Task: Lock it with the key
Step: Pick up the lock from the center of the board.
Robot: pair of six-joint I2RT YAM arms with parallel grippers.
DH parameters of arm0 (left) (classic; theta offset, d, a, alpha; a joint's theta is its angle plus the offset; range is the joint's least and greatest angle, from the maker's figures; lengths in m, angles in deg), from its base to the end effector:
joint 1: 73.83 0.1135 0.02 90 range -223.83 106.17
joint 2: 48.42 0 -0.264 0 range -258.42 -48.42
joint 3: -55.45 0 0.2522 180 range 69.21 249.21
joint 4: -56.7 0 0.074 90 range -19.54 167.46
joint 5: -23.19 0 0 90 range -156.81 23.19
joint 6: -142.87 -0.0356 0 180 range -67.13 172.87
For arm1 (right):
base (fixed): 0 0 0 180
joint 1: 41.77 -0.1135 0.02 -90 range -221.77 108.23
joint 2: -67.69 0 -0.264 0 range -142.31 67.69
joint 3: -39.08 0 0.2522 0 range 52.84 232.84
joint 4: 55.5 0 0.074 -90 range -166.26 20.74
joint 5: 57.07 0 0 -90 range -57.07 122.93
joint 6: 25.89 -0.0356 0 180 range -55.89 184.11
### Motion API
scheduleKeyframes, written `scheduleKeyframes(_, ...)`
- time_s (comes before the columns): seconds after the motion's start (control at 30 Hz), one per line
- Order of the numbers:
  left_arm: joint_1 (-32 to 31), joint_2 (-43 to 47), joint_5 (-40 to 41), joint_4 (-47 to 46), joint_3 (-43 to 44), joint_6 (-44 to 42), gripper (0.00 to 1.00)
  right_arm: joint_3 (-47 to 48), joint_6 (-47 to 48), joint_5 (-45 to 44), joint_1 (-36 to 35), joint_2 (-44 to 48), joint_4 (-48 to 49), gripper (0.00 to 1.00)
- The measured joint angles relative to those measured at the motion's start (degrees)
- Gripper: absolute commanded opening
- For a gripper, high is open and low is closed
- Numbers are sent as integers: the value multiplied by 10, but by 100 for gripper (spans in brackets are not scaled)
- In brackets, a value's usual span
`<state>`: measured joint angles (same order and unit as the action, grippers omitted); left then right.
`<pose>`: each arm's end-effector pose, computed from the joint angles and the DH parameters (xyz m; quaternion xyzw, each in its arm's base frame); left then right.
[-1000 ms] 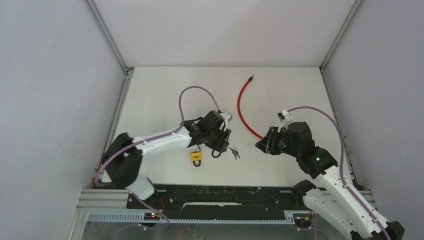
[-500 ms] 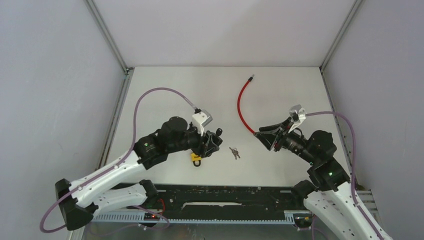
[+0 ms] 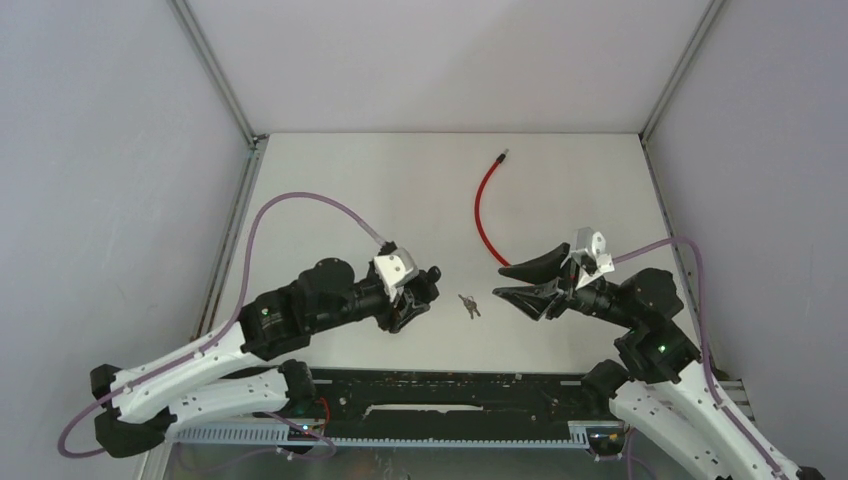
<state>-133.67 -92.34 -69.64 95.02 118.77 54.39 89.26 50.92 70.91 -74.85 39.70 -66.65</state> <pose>0.0846 -0.1490 0.3449 0.4089 0.7034 -0.3138 0.4895 0.0891 0.0842 0.3522 -0.3512 0.5488 0.4770 0.5899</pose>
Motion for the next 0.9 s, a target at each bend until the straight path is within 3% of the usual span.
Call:
scheduleKeyframes(0.1, -51, -5, 64, 6, 0, -34, 0, 17, 17, -21, -52, -18, -17, 46)
scheduleKeyframes(0.17, -72, -11, 101, 6, 0, -49, 0, 31, 21, -51, -88, -32, -27, 60)
scheduleKeyframes(0.27, -92, -24, 150, 5, 0, -66, 0, 50, 18, -104, -139, -56, -41, 64)
scheduleKeyframes(0.67, -169, -76, 259, -1, 0, -106, 0, 92, -146, -257, -200, -188, -103, 66)
scheduleKeyframes(0.9, -188, -84, 275, -14, 1, -118, 0, 92, -203, -276, -197, -219, -133, 66)
